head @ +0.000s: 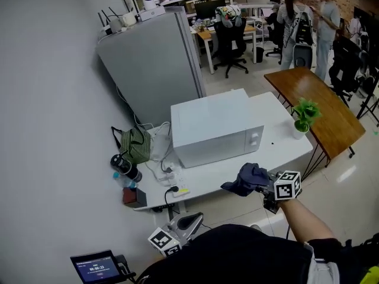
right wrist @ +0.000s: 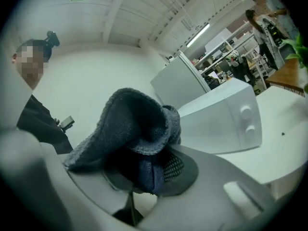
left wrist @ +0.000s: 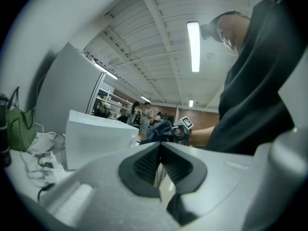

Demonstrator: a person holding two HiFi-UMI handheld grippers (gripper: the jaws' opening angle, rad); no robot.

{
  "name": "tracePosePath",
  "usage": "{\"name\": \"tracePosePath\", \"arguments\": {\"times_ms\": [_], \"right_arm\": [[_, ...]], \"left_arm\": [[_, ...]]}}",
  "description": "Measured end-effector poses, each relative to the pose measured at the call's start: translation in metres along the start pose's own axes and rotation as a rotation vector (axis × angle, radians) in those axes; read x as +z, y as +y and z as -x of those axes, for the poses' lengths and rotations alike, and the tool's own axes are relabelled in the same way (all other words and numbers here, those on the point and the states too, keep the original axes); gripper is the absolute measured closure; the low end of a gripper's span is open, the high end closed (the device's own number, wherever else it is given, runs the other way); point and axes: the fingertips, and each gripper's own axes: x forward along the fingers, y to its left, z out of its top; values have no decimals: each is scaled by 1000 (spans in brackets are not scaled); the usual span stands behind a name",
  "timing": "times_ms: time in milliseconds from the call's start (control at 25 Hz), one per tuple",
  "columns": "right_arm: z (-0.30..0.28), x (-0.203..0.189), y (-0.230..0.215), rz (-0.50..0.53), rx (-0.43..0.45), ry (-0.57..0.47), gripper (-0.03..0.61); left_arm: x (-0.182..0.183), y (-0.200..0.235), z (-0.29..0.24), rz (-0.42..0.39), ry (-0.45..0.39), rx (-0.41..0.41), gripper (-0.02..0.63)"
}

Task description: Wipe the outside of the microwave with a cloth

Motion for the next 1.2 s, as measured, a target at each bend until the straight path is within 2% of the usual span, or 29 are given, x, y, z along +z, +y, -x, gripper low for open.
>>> {"name": "tracePosePath", "arguments": {"times_ms": [120,240,360,520,720,840,1000,1200], "right_arm": [[-15,-14,30,-21,26,-1,523],[-17,-29,57,35,47,55,523],[5,-27,68,61,70,56,523],[43,-21,62,99,85,70,523],[94,-14,44,131,62,79,523],[123,-11,24,113,41,51,523],[128,-4,15,105,37,26,523],[114,4,21,137,66,37,523]], "left_arm": [[-2,-6,9,55,0,-48,609],[-4,-14,13,26,11,-80,609],[1,-31,3,21,-6,-70,609],[7,-63,-27,50,-77,-98,611],[4,-91,-60,38,-47,-118,612],[3,-97,-75,0,-53,-80,611],[12,-90,-77,-29,-67,-25,611],[18,-85,-77,-49,-65,-16,611]]}}
